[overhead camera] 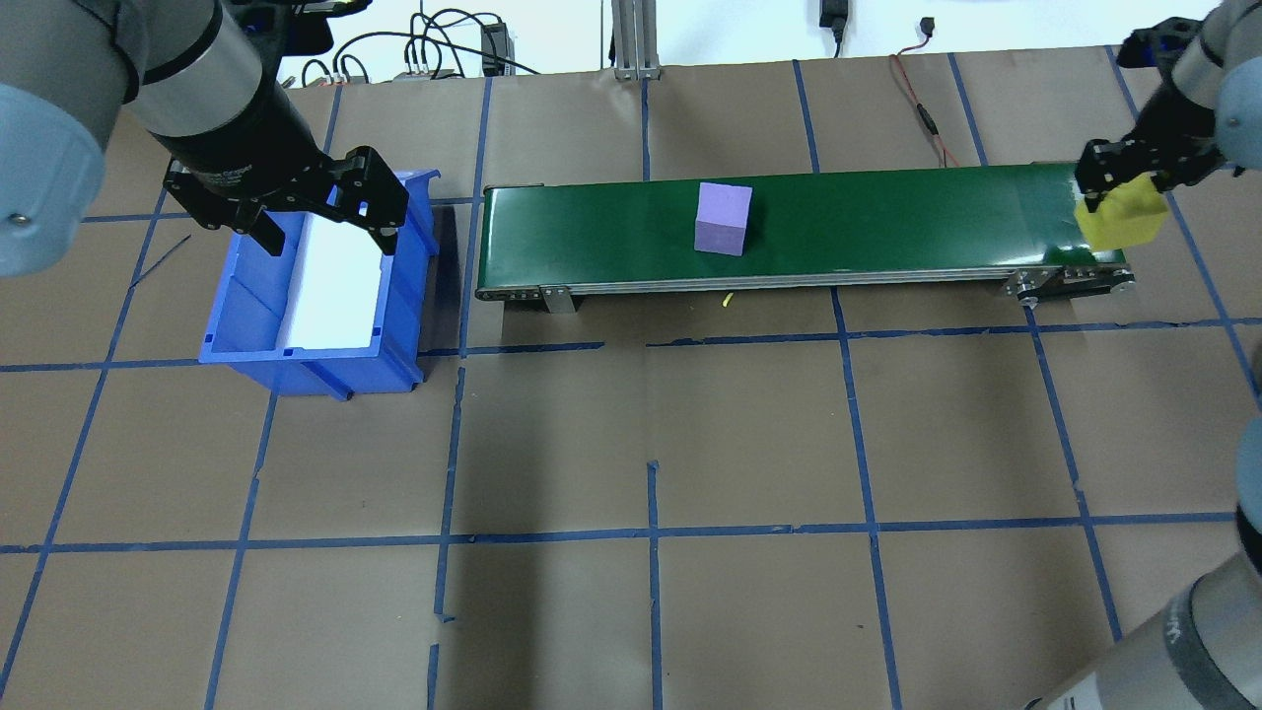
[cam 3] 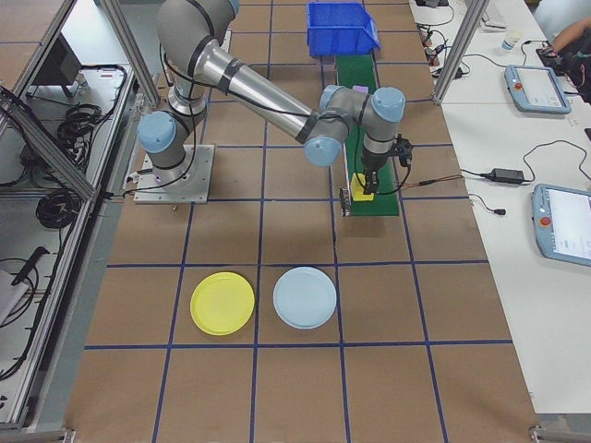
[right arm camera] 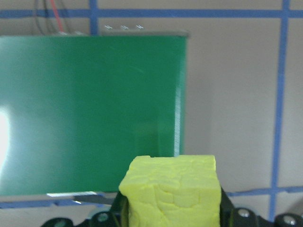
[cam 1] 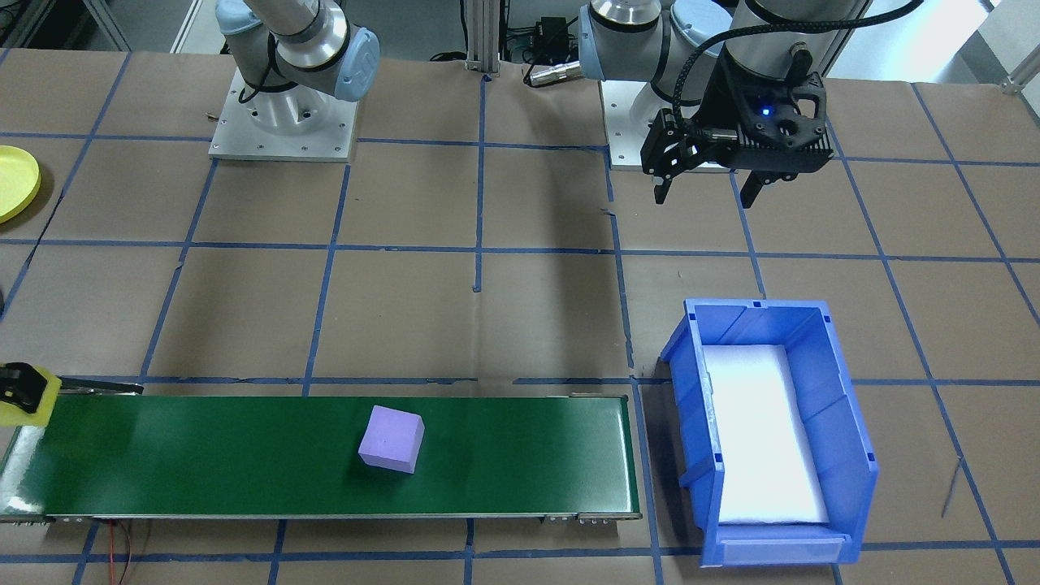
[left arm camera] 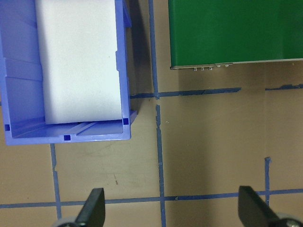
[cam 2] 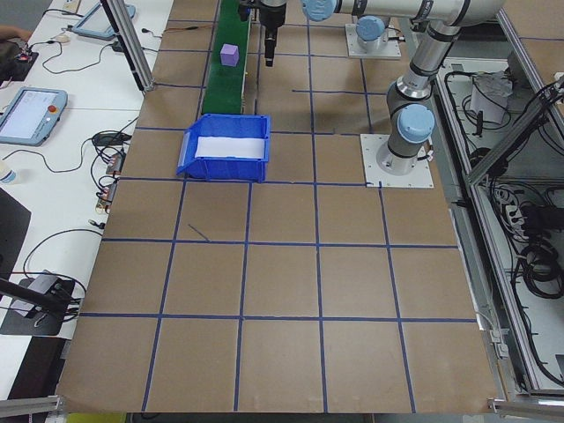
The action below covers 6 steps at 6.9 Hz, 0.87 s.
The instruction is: Move block left to right into plate
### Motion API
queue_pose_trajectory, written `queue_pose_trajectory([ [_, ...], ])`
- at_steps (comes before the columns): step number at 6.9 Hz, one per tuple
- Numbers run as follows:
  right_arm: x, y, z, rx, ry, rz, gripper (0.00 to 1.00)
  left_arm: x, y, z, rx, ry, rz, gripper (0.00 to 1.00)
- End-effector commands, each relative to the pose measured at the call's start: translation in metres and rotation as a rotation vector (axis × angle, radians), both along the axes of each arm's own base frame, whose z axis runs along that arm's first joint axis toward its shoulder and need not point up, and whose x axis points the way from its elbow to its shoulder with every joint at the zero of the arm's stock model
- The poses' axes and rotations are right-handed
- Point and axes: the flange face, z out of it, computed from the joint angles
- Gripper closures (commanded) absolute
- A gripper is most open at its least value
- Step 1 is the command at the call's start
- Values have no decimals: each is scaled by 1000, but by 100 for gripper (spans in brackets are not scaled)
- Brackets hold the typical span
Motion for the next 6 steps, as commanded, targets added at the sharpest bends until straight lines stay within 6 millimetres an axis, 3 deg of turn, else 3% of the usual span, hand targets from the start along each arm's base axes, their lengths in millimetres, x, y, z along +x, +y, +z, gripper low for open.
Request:
queue_pose_trajectory([
  [1, -127, 68, -14, 62, -16, 56, 82, 0, 1, 1, 0, -1, 2, 0],
  [3, -250, 177, -35, 108, -89, 71, 82, 0, 0, -1, 1, 1, -1, 0],
  [4, -291, 243, -47, 119, -134, 60, 81, 0, 0, -1, 1, 1, -1, 0],
  [5, -317, 318, -63, 115, -182, 81, 78, -1, 0, -1, 1, 1, -6, 0],
  [6, -322, 377, -70, 113, -228, 80, 77, 0, 0, 0, 0, 1, -4, 0],
])
